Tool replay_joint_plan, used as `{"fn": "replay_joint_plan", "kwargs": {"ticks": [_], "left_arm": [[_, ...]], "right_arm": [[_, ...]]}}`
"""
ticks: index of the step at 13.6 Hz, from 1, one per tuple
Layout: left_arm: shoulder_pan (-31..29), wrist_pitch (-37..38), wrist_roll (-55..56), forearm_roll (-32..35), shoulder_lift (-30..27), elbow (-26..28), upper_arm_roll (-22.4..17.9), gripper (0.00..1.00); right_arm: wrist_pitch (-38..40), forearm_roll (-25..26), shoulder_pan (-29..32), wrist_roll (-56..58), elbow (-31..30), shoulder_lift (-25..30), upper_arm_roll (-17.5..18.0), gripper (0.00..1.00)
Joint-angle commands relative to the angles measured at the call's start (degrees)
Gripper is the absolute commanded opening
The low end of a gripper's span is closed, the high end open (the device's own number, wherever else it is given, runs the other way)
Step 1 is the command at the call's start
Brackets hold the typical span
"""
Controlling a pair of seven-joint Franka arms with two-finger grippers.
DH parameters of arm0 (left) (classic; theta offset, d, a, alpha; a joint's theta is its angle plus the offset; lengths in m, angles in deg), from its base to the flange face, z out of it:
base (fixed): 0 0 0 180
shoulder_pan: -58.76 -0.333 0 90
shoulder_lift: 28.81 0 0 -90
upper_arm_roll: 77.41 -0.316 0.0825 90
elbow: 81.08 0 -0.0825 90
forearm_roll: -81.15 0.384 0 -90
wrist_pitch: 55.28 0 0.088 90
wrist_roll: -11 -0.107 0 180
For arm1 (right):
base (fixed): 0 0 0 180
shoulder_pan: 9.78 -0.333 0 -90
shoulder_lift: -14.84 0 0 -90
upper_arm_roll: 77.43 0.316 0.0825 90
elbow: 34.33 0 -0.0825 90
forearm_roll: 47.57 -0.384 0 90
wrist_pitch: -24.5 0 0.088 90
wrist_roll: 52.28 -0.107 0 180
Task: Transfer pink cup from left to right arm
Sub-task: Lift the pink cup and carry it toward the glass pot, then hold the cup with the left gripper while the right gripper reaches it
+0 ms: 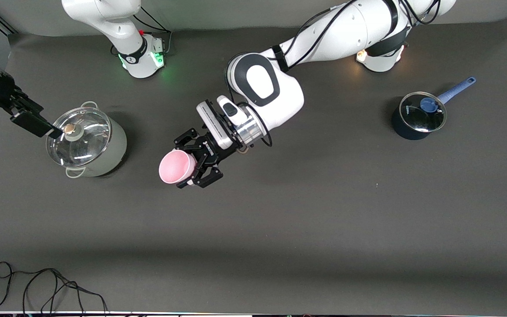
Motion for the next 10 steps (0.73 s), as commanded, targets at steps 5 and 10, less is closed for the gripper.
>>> {"fn": "replay_joint_plan", "kwargs": {"ticks": [5, 10], "left_arm": [[1.7, -2.1, 0.4, -0.1, -0.2, -1.7, -1.1, 0.00], [1.6, -2.1, 0.4, -0.1, -0.2, -1.7, -1.1, 0.00]], "right_arm": [[4.0, -0.6, -6.8, -7.4, 17.5, -13.0, -0.2, 1.00], [3.4, -0.6, -13.4, -17.9, 21.3, -16.0, 0.0, 1.00]]}}
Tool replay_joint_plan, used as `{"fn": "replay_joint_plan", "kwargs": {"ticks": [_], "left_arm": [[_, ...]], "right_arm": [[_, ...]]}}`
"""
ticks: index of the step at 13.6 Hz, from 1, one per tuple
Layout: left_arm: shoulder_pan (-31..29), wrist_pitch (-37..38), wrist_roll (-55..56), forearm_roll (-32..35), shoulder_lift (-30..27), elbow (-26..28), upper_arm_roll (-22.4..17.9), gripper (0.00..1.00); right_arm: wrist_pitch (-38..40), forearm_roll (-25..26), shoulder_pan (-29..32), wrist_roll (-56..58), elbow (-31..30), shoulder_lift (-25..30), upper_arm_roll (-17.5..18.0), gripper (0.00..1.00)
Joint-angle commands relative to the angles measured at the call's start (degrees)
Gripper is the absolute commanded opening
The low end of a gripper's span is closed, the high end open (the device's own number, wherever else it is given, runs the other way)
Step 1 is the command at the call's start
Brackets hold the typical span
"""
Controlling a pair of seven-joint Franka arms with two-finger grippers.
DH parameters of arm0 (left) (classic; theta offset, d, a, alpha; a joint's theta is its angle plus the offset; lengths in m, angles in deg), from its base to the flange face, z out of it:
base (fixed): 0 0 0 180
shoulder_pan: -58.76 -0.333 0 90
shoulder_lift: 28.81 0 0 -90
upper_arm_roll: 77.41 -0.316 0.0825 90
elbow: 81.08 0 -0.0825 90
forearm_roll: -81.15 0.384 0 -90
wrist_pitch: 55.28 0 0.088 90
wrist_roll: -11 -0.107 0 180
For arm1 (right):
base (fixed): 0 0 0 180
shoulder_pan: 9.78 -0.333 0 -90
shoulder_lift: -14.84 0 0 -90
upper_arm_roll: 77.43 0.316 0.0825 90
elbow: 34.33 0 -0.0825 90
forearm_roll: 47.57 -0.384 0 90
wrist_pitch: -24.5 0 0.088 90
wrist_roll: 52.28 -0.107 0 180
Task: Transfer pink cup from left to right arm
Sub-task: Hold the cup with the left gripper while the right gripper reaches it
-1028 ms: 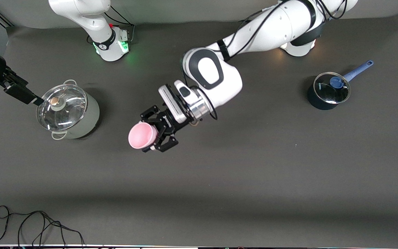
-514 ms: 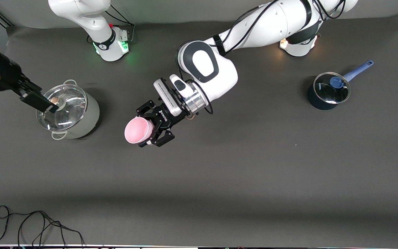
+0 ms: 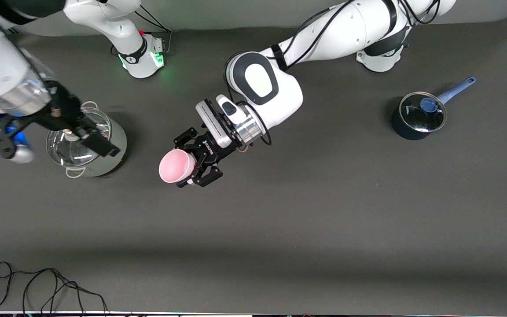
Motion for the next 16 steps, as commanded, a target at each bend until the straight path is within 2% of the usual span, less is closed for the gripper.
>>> {"fn": "replay_joint_plan", "kwargs": {"ticks": [1, 3, 6, 9, 16], "left_arm": [[1.3, -1.4, 0.4, -0.1, -0.2, -1.6, -0.9, 0.00], [1.3, -1.4, 0.4, 0.0, -0.2, -1.6, -0.9, 0.00], [1.3, -1.4, 0.4, 0.4, -0.2, -1.5, -1.1, 0.00], [1.3, -1.5, 0.4, 0.7, -0.2, -1.5, -1.4, 0.00], [1.3, -1.5, 0.4, 0.7, -0.2, -1.4, -1.4, 0.00]], "right_arm": [[1.4, -0.6, -2.4, -6.4, 5.6, -3.0, 1.2, 1.00], [-0.2, -0.7, -2.3, -9.3, 6.5, -4.5, 3.3, 1.00], [-1.7, -4.6, -2.1, -10.5, 6.4, -5.8, 3.4, 1.00], [-2.3, -6.4, -1.9, -10.1, 6.4, -7.9, 3.4, 1.00], [-4.9, -7.5, -0.4, -7.4, 6.5, -10.6, 3.2, 1.00]]}}
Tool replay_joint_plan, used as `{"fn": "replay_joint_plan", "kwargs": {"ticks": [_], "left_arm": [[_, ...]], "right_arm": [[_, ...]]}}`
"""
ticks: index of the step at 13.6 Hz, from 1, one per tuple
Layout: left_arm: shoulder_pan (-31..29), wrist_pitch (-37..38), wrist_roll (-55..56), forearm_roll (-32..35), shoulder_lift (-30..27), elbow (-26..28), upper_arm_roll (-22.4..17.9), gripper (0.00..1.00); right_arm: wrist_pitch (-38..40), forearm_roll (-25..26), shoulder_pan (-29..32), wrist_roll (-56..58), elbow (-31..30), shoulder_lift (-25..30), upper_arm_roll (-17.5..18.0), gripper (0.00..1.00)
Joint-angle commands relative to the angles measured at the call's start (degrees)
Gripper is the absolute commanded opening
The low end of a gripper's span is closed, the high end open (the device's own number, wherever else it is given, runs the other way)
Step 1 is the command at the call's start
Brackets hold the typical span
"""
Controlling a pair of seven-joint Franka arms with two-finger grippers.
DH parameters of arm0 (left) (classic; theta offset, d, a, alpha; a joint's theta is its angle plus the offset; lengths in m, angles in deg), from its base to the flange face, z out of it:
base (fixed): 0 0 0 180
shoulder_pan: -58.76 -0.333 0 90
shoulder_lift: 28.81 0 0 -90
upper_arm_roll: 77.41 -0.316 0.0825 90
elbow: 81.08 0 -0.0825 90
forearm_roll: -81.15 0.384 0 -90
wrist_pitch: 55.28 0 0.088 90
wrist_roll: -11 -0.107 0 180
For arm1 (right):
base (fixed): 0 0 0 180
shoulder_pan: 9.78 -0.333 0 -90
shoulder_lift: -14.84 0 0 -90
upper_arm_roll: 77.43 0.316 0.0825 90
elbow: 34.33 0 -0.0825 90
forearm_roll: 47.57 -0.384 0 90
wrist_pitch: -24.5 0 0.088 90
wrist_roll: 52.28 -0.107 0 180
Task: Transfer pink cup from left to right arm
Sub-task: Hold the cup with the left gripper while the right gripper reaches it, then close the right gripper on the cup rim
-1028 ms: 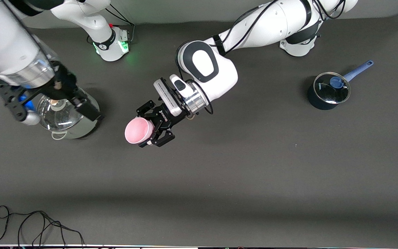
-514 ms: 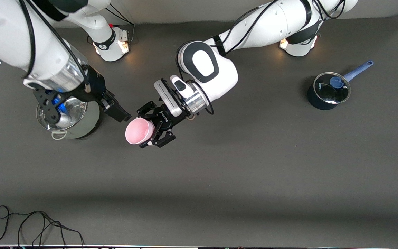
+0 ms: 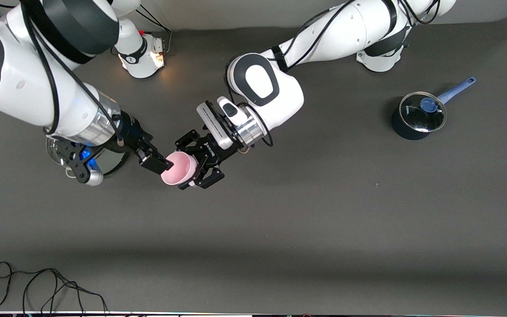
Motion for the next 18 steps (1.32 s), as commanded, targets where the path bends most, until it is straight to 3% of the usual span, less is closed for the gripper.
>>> {"fn": "replay_joint_plan", "kwargs": {"ticks": [1, 12, 13, 16, 18], "left_arm": [[1.3, -1.3, 0.4, 0.4, -0.2, -1.3, -0.8, 0.00], [1.2, -1.3, 0.5, 0.4, -0.3, -1.3, -0.8, 0.00], [1.2, -1.3, 0.5, 0.4, -0.3, -1.3, -0.8, 0.00], [1.2, -1.4, 0.5, 0.4, -0.3, -1.3, -0.8, 0.00], [1.2, -1.4, 0.5, 0.4, -0.3, -1.3, -0.8, 0.00]], "right_arm": [[-0.5, -1.3, 0.2, 0.9, 2.5, -1.5, 0.1, 1.00], [0.3, -1.9, -0.1, 0.8, 2.2, -2.4, 0.5, 0.95], [0.7, -1.9, -0.1, 0.8, 2.2, -2.3, 0.5, 0.89], [0.8, -1.9, -0.1, 0.7, 2.3, -2.0, 0.4, 0.52], [0.9, -1.8, -0.1, 0.6, 2.3, -1.9, 0.4, 0.37]]}}
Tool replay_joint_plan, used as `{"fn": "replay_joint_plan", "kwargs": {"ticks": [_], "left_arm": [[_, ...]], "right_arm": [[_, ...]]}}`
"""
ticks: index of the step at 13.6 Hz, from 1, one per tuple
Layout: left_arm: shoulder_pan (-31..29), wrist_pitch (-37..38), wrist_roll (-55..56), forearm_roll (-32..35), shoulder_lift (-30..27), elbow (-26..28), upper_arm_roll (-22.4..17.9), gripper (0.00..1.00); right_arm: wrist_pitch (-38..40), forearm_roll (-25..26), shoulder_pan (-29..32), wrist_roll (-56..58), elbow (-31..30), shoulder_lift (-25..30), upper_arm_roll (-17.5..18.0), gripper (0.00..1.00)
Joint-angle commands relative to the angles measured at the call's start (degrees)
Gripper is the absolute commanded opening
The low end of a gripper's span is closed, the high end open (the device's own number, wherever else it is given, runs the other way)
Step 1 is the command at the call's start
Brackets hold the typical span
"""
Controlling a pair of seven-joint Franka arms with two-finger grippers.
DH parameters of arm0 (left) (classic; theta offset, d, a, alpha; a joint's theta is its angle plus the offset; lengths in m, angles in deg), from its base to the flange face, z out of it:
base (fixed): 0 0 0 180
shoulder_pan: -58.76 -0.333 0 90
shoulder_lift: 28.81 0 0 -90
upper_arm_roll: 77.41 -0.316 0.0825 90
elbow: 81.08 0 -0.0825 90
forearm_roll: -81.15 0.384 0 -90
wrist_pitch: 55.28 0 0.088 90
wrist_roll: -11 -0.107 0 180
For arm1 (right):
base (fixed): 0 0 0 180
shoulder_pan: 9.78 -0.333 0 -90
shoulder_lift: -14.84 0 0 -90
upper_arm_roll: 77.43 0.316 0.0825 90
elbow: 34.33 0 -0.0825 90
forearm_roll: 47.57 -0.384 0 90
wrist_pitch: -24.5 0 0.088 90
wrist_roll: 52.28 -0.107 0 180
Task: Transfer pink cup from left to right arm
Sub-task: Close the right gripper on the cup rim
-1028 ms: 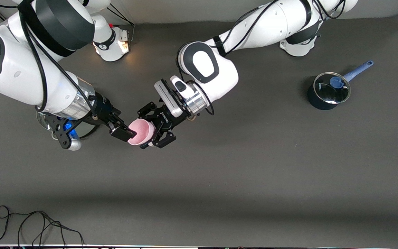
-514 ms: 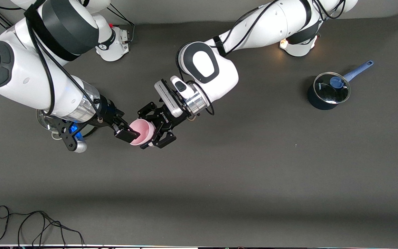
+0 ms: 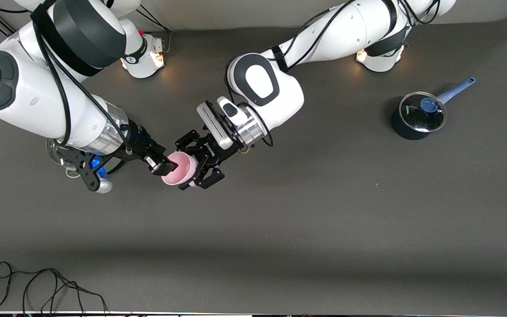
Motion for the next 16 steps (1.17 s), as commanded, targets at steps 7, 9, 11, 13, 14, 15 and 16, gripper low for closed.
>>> {"fn": "replay_joint_plan", "kwargs": {"ticks": [7, 9, 11, 13, 14, 15, 16], "left_arm": [[1.2, -1.4, 0.5, 0.4, -0.3, -1.2, -0.7, 0.00], [1.2, -1.4, 0.5, 0.4, -0.3, -1.2, -0.7, 0.00], [1.2, -1.4, 0.5, 0.4, -0.3, -1.2, -0.7, 0.00], [1.1, -1.8, 0.5, 0.8, -0.3, -1.2, -0.9, 0.00], [1.0, -2.3, 0.4, 2.3, -0.5, -1.2, -1.8, 0.00], [1.1, -2.1, 0.6, 4.1, -0.9, -1.0, -2.6, 0.97], [1.0, -2.1, 0.7, 4.3, -1.0, -0.9, -2.6, 0.99]], "right_arm": [[1.3, -1.0, 0.2, 0.7, 1.8, -0.4, 0.1, 0.00], [1.3, -1.0, 0.2, 0.7, 1.8, -0.4, 0.2, 0.00], [1.3, -1.0, 0.2, 0.7, 1.8, -0.4, 0.1, 0.00], [1.3, -1.0, 0.2, 0.7, 1.8, -0.3, 0.1, 0.00], [1.3, -1.0, 0.2, 0.7, 1.8, -0.4, 0.1, 0.00], [1.3, -1.0, 0.2, 0.7, 1.8, -0.3, 0.0, 0.00], [1.3, -1.0, 0.2, 0.7, 1.8, -0.3, 0.0, 0.00]]}}
